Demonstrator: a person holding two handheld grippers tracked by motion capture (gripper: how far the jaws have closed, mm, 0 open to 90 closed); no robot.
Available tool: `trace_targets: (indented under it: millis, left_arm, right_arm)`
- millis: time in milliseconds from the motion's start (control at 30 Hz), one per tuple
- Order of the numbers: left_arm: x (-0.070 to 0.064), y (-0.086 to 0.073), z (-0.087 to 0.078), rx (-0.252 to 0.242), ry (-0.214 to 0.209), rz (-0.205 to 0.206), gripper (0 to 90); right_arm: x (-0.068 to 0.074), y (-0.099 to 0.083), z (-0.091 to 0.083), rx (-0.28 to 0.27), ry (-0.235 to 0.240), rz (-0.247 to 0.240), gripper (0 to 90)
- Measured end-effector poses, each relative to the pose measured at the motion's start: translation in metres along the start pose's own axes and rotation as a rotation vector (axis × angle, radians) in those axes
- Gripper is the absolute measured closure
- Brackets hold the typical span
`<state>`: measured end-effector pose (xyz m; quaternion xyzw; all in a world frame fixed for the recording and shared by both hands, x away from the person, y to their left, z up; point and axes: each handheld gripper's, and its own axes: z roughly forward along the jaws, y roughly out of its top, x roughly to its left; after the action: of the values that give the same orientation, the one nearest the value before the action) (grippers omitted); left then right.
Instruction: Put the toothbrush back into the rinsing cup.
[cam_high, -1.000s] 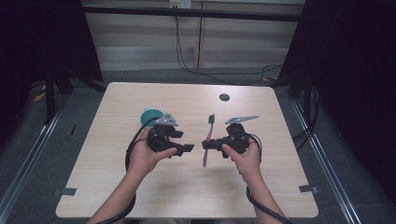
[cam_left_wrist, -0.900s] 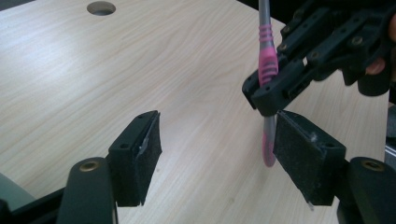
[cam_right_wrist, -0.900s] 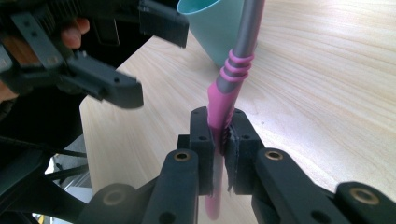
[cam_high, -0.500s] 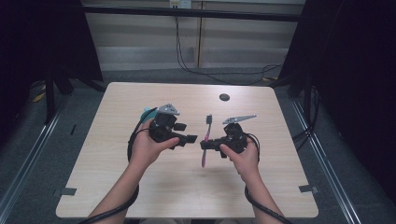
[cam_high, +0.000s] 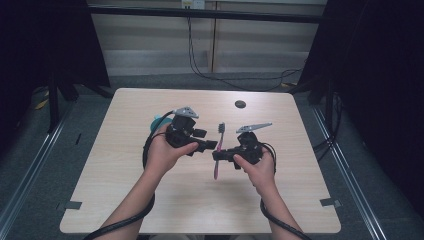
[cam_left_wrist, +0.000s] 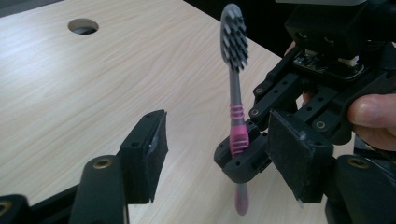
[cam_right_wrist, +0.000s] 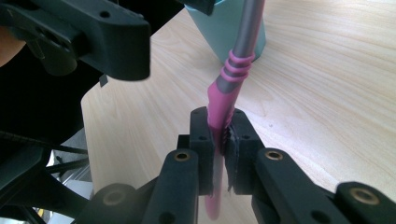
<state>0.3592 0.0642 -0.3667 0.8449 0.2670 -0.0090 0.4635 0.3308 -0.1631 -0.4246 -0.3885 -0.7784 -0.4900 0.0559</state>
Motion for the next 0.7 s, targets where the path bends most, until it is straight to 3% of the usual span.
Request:
trace_targets:
  millis: [400,600,700]
  left_arm:
    - [-0.0024,0.0053,0.0058,-0.011,0.001,-0.006,43.3]
    - [-0.0038,0.0053,0.0074,-0.021,-0.006,0.003,50.4]
    - [-0.005,0.0047,0.0086,-0.028,-0.004,0.013,58.3]
  right_arm:
    - [0.0041,0.0018,0.0022,0.001,0.013,-0.008,83.3]
    - [0.0059,0.0028,0.005,0.0,0.02,-0.01,83.3]
    - [0.0077,0.0041,0.0071,0.0,0.025,-0.013,83.3]
